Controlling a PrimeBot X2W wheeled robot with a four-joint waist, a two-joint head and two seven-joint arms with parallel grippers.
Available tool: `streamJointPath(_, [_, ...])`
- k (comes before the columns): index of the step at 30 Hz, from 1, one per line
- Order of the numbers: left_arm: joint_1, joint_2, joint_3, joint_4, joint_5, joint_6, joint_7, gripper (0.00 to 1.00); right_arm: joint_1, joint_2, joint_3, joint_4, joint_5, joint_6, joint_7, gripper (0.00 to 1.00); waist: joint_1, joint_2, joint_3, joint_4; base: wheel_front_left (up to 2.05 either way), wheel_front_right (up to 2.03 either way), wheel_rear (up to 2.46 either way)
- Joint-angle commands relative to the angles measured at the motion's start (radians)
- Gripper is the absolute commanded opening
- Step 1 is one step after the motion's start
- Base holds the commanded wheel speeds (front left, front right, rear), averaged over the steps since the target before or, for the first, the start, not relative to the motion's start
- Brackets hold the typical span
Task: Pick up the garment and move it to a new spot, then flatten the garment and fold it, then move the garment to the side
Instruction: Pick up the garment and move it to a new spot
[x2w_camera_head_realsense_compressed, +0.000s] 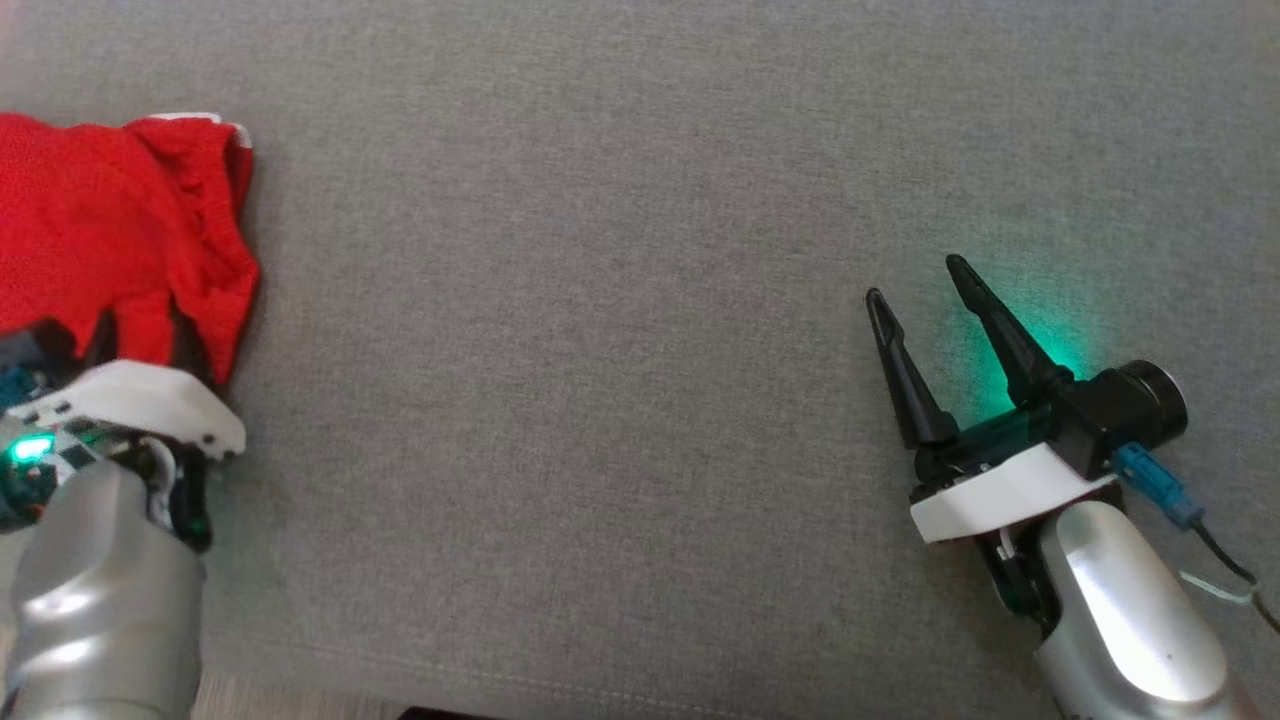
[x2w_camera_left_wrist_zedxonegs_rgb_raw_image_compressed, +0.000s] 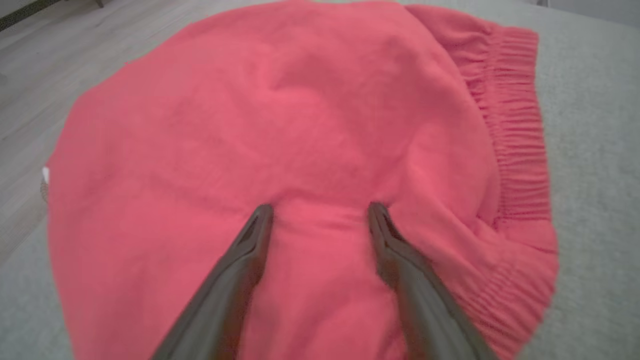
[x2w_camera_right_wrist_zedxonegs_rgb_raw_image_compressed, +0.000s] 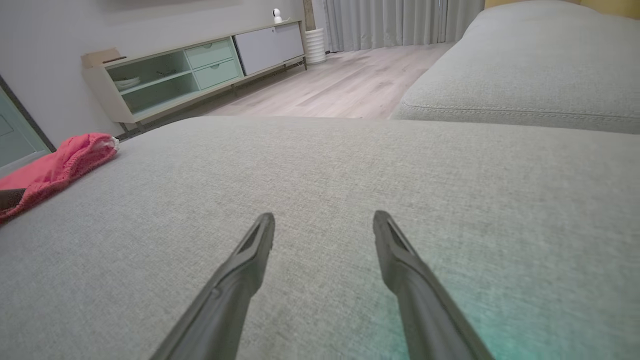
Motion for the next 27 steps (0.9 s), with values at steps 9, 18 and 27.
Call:
streamJointPath(9, [-0.087, 0.086, -0.034, -0.009, 0.038, -0.015, -0.12, 0.0, 0.008, 0.031, 0.008, 0.002, 0.017, 0.003, -0.006, 1.0, 0.0001, 0.0, -0.073, 0.006, 0.0, 0.0, 0.0])
streamJointPath(18, [-0.216, 0.072, -0.196, -0.301, 0.077, -0.033, -0.151, 0.0, 0.028, 0.1, 0.003, 0.04, 0.042, 0.003, -0.006, 1.0, 0.0001, 0.0, -0.189, -0.036, 0.0, 0.0, 0.0])
streamJointPath(27, [-0.181, -0.068, -0.412, -0.676, -0.09, -0.034, -0.022, 0.0, 0.048, 0.131, -0.025, 0.055, 0.063, 0.003, -0.006, 1.0, 0.0001, 0.0, -0.243, -0.186, 0.0, 0.0, 0.0])
